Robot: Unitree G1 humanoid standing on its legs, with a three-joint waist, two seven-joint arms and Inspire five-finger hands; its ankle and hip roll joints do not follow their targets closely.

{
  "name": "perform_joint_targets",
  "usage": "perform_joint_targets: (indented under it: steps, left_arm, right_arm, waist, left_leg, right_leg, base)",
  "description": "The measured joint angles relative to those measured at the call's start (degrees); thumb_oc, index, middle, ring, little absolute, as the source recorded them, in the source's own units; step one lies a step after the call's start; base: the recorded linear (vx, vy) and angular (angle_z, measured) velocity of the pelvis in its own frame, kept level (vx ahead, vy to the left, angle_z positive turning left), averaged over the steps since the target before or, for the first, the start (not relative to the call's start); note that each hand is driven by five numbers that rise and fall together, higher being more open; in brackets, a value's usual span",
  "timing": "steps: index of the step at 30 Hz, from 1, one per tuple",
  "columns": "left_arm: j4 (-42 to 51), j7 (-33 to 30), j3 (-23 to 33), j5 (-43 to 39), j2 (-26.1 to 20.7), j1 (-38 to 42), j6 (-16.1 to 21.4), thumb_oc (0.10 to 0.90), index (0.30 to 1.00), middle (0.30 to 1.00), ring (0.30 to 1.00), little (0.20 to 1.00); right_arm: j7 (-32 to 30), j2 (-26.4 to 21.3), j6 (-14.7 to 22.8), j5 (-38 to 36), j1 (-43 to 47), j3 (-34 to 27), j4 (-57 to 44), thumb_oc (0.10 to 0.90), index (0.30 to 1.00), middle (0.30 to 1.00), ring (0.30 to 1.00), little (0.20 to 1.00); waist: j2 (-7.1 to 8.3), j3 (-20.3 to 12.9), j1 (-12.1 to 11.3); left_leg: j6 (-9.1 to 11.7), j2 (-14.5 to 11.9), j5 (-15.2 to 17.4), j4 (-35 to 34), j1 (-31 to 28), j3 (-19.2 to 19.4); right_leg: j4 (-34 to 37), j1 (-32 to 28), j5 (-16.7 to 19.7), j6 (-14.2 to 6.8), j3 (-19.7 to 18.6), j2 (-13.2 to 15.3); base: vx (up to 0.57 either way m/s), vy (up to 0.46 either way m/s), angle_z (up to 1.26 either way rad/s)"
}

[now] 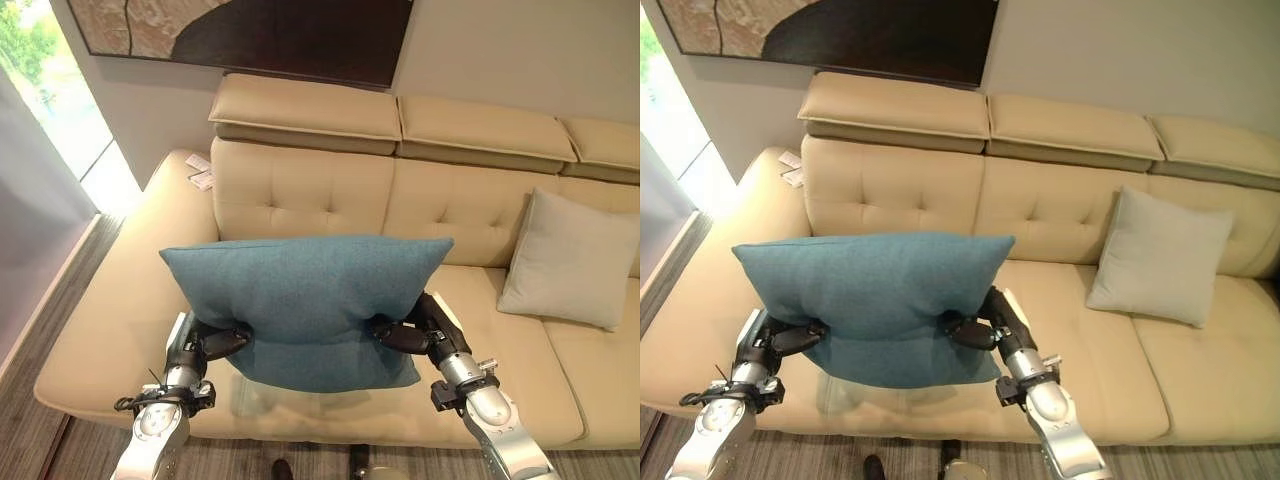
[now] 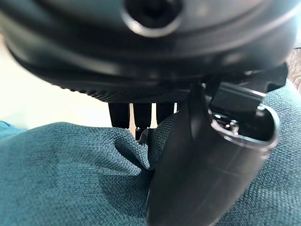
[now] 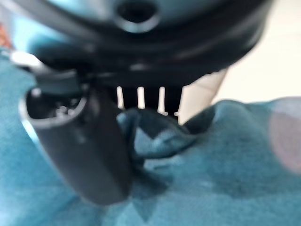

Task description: Pick up all the scattered cushions and arrange them neatly on the sofa.

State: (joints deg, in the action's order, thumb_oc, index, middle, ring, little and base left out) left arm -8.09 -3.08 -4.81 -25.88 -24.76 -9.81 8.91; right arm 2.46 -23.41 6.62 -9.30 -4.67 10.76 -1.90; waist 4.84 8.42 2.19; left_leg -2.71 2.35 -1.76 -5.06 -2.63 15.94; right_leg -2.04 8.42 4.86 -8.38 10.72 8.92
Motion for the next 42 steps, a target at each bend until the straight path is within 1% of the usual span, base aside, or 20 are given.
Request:
perform_joint_targets:
  steps: [1, 2, 3, 7, 9, 11, 12, 13, 15, 16, 18, 19, 21, 23, 24, 25, 29, 36, 39, 42]
  left_arm:
    - [0.0, 0.0, -0.2, 0.0, 0.9, -0.7, 0.0, 0.4, 0.3, 0.3, 0.3, 0.3]
    - [0.0, 0.0, -0.2, 0.0, 1.3, -1.0, 0.0, 0.4, 0.3, 0.3, 0.3, 0.3]
    - [-0.1, 0.0, -0.7, 0.1, 1.8, -1.1, 0.0, 0.4, 0.3, 0.3, 0.3, 0.3]
    - [-0.1, 0.2, -2.2, 0.1, 3.3, -1.1, -0.1, 0.4, 0.3, 0.3, 0.3, 0.3]
    - [0.1, 0.2, -2.3, 0.1, 4.3, -1.0, -0.1, 0.4, 0.3, 0.3, 0.3, 0.3]
    - [0.1, 0.2, -3.4, 0.1, 4.3, -0.2, -0.1, 0.4, 0.3, 0.3, 0.3, 0.3]
    - [0.0, 0.2, -4.0, 0.1, 4.0, 0.7, -0.2, 0.4, 0.3, 0.3, 0.3, 0.3]
    - [0.0, 0.2, -3.9, 0.1, 4.2, 1.0, -0.2, 0.4, 0.3, 0.3, 0.3, 0.3]
    - [0.0, 0.2, -3.9, 0.0, 4.4, 1.2, -0.2, 0.4, 0.3, 0.3, 0.3, 0.3]
    - [0.0, 0.2, -3.7, 0.0, 4.5, 1.4, -0.2, 0.4, 0.3, 0.3, 0.3, 0.3]
    - [0.0, 0.2, -3.6, 0.1, 4.3, 1.6, -0.2, 0.4, 0.3, 0.3, 0.3, 0.3]
    - [0.0, 0.2, -3.9, 0.1, 4.3, 1.6, -0.2, 0.4, 0.3, 0.3, 0.3, 0.3]
    - [0.1, 0.2, -4.5, 0.1, 4.8, 1.7, -0.2, 0.4, 0.3, 0.3, 0.3, 0.3]
    - [0.0, 0.1, -4.5, 0.1, 5.3, 1.6, -0.3, 0.4, 0.3, 0.3, 0.3, 0.3]
    - [0.0, 0.1, -4.5, 0.1, 5.5, 1.5, -0.3, 0.4, 0.3, 0.3, 0.3, 0.3]
    - [0.2, 0.1, -4.6, 0.1, 5.0, 1.7, -0.3, 0.4, 0.3, 0.3, 0.3, 0.3]
    - [0.6, 0.3, -4.0, 0.2, 3.6, 1.4, -0.3, 0.4, 0.3, 0.3, 0.3, 0.3]
    - [1.9, 0.0, -1.2, 1.2, 1.2, 1.3, -0.3, 0.4, 0.3, 0.3, 0.3, 0.3]
    - [1.9, -0.2, -0.9, 1.3, 1.4, 1.6, -0.3, 0.4, 0.3, 0.3, 0.3, 0.3]
    - [1.9, -2.0, -1.2, 1.3, 1.7, 3.1, 0.1, 0.4, 0.3, 0.3, 0.3, 0.3]
  right_arm:
    - [0.0, -0.6, 0.0, 0.0, 0.0, -0.1, 0.4, 0.4, 0.3, 0.3, 0.3, 0.3]
    - [0.0, -0.8, 0.0, 0.0, 0.1, -0.2, 0.7, 0.4, 0.3, 0.3, 0.3, 0.3]
    - [0.0, -0.8, 0.0, 0.0, -0.2, -0.8, 1.5, 0.4, 0.3, 0.3, 0.3, 0.3]
    - [0.0, -3.2, -0.1, 0.0, -0.6, -1.9, 1.5, 0.4, 0.3, 0.3, 0.3, 0.3]
    - [0.0, -3.1, -0.1, 0.0, -0.6, -2.8, 1.5, 0.4, 0.3, 0.3, 0.3, 0.3]
    - [-0.1, -3.0, -0.1, 0.0, -0.7, -3.9, 1.5, 0.4, 0.3, 0.3, 0.3, 0.3]
    - [-0.2, -3.0, -0.1, 0.0, -0.8, -4.4, 1.5, 0.4, 0.3, 0.3, 0.3, 0.3]
    - [-0.2, -3.2, -0.1, 0.0, -0.7, -4.6, 1.1, 0.4, 0.3, 0.3, 0.3, 0.3]
    - [-0.2, -3.2, 0.1, -0.1, -0.2, -4.7, 1.1, 0.4, 0.3, 0.3, 0.3, 0.3]
    - [-0.2, -3.1, 0.1, -0.1, -0.3, -4.7, 1.0, 0.4, 0.3, 0.3, 0.3, 0.3]
    - [-0.2, -3.1, 0.1, -0.2, -0.7, -4.9, 1.0, 0.4, 0.3, 0.3, 0.3, 0.3]
    - [-0.2, -3.2, 0.1, -0.2, -0.8, -5.2, 1.1, 0.4, 0.3, 0.3, 0.3, 0.3]
    - [-0.6, -3.2, 0.1, -0.6, -1.2, -6.0, 1.4, 0.4, 0.3, 0.3, 0.3, 0.3]
    - [-0.7, -3.0, 0.1, -0.7, -1.4, -6.0, 1.5, 0.4, 0.3, 0.3, 0.3, 0.3]
    - [-0.7, -3.2, 0.1, -0.7, -1.5, -6.1, 1.4, 0.4, 0.3, 0.3, 0.3, 0.3]
    - [-0.9, -2.1, -0.1, -0.7, -2.0, -6.4, 1.3, 0.4, 0.3, 0.3, 0.3, 0.3]
    - [-0.5, -1.3, 0.0, -0.7, -3.2, -5.9, 1.2, 0.4, 0.3, 0.3, 0.3, 0.3]
    - [-0.4, 0.2, -0.1, -0.2, -1.3, -3.7, 1.4, 0.4, 0.3, 0.3, 0.3, 0.3]
    - [-1.3, 0.2, -0.1, 0.5, 1.4, -3.6, 1.5, 0.4, 0.3, 0.3, 0.3, 0.3]
    - [-4.0, 0.2, -0.1, 1.5, 4.7, -2.6, 2.2, 0.4, 0.3, 0.3, 0.3, 0.3]
  waist:
    - [-0.21, 0.1, 0.1]
    - [-0.37, 0.0, 0.2]
    - [-0.88, 0.1, 0.7]
    - [-2.92, 0.1, 1.8]
    - [-3.17, 0.0, 1.8]
    - [-3.15, 0.0, 2.2]
    - [-2.04, 0.1, 2.2]
    - [-1.56, 0.1, 1.8]
    - [-1.74, 0.3, 1.6]
    - [-1.43, 0.5, 1.6]
    - [-1.33, 0.6, 1.8]
    - [-1.36, 0.6, 1.9]
    - [-1.42, 1.1, 1.4]
    - [-1.8, 1.1, 1.2]
    - [-2.65, 1.1, 1.2]
    - [-2.62, 1.3, 1.8]
    - [-2.19, 1.1, 1.5]
    - [-1.88, 0.9, -1.5]
    - [-1.88, 0.9, -1.6]
    - [-1.68, 0.7, -1.5]
  left_leg:
    - [0.6, -0.4, -0.2, 0.0, 0.1, 0.4]
    - [0.8, -0.7, -0.5, 0.0, 0.1, 0.4]
    - [2.3, -1.7, 0.2, 0.0, 0.0, 0.3]
    - [3.1, -3.6, -0.6, 0.0, -0.3, -1.0]
    - [3.5, -4.2, -0.7, 0.1, -0.5, -2.1]
    - [5.1, -5.2, -0.2, 2.8, 0.4, -4.0]
    - [6.1, -5.3, 0.8, 7.9, 3.0, -4.6]
    - [6.3, -5.3, 0.9, 11.7, 4.9, -5.3]
    - [6.7, -5.7, 1.3, 17.3, 7.1, -7.2]
    - [6.6, -6.1, 2.6, 19.4, 8.7, -7.7]
    - [6.5, -7.5, 3.0, 16.1, 9.0, -7.8]
    - [6.8, -8.1, 2.7, 14.4, 9.0, -7.8]
    - [8.0, -8.2, 1.7, 9.9, 9.9, -11.4]
    - [8.0, -8.2, 0.6, 7.3, 9.6, -14.6]
    - [7.7, -8.3, 0.0, 6.2, 8.6, -14.8]
    - [7.3, -7.9, -2.7, 4.6, 6.5, -14.3]
    - [4.9, -4.2, -3.0, 1.3, 3.5, -10.9]
    - [4.5, -3.5, -2.8, 0.0, 2.6, -9.8]
    - [4.5, -3.8, -2.8, 0.0, 3.4, -9.9]
    - [4.9, -4.5, -3.5, 0.1, 6.8, -10.0]
  right_leg:
    - [1.1, -0.2, 2.3, 1.1, 0.3, -0.6]
    - [1.9, -0.7, 2.7, 1.8, 0.3, -1.1]
    - [3.4, -1.4, 3.1, 2.5, 0.5, -2.1]
    - [6.7, -4.2, 3.7, 4.0, 1.8, -4.4]
    - [6.8, -4.6, 3.7, 4.8, 2.1, -5.0]
    - [7.2, -5.8, 2.4, 5.7, 3.3, -5.6]
    - [7.1, -5.9, 2.2, 6.3, 3.8, -4.9]
    - [7.1, -6.0, 2.6, 6.9, 4.0, -4.5]
    - [7.2, -7.0, 1.3, 7.6, 4.2, -4.7]
    - [7.3, -7.4, 0.7, 8.5, 4.3, -4.5]
    - [7.3, -7.7, 0.1, 8.9, 4.8, -4.7]
    - [7.3, -7.6, 0.1, 9.0, 4.7, -4.7]
    - [7.2, -7.4, 0.2, 8.9, 2.7, -5.2]
    - [7.3, -7.3, 0.3, 8.2, 1.0, -6.1]
    - [7.2, -7.4, 0.5, 7.6, 0.5, -6.7]
    - [7.3, -7.8, 0.5, 5.7, -0.7, -6.2]
    - [6.9, -7.9, 1.0, 3.6, -3.4, -2.6]
    - [7.2, -7.8, 0.7, 2.9, -4.6, -1.8]
    - [7.2, -7.2, 0.7, 2.8, -4.6, -2.2]
    - [7.2, -3.8, 1.4, 3.1, -4.7, -2.7]
  base:
    - [0.18, -0.054, -0.13]
    - [0.25, -0.09, -0.14]
    - [0.3, -0.12, -0.01]
    - [0.17, -0.135, 0.06]
    - [0.13, -0.147, 0.1]
    - [0.1, -0.153, 0.28]
    - [0.05, -0.047, 0.24]
    - [0.15, -0.059, 0.21]
    - [0.15, -0.005, 0.11]
    - [0.16, 0.071, 0.1]
    - [0.14, 0.085, 0.08]
    - [0.11, 0.106, 0.02]
    - [0.16, 0.149, -0.21]
    - [0.22, 0.195, -0.53]
    - [0.24, 0.233, -0.72]
    - [0.21, 0.229, -0.62]
    - [0.11, 0.133, -0.28]
    - [0.05, 0.04, -0.07]
    - [-0.01, -0.034, 0.01]
    - [-0.05, -0.048, -0.01]
